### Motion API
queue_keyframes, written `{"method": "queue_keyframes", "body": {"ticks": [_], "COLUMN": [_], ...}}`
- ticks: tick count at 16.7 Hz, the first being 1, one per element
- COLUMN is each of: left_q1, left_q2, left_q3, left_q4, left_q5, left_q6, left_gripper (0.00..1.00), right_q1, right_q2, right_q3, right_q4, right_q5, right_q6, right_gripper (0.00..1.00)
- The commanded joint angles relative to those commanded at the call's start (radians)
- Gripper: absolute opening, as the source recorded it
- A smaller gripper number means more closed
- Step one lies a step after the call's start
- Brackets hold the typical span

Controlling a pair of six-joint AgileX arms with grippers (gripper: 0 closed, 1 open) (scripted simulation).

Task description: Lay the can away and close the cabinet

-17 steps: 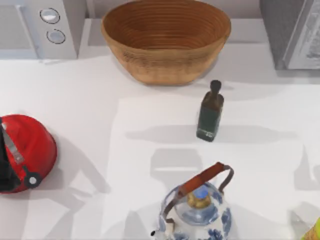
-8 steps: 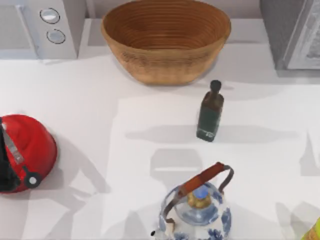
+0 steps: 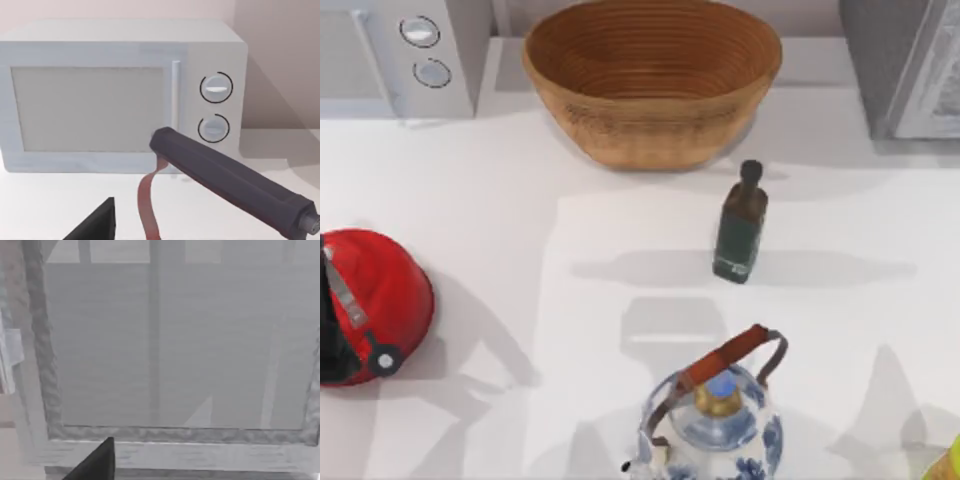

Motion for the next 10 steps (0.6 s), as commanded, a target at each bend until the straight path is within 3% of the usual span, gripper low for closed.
{"method": "queue_keyframes", "body": {"ticks": [5,10], "left_q1": [0.000,0.000], "left_q2": [0.000,0.000], "left_q3": [0.000,0.000], "left_q4": [0.000,0.000], "left_q5": [0.000,0.000], "left_q6": [0.000,0.000], "left_gripper": [1.00,1.00], "right_q1": [-0.234,-0.299], "right_q2": [0.336,0.415], "right_q3": [0.088,0.096], "right_q4": [0.263,0.329], "right_q5": [-0.205,-0.262], "right_q6": [0.004,0.006], "right_gripper": [1.00,1.00]}}
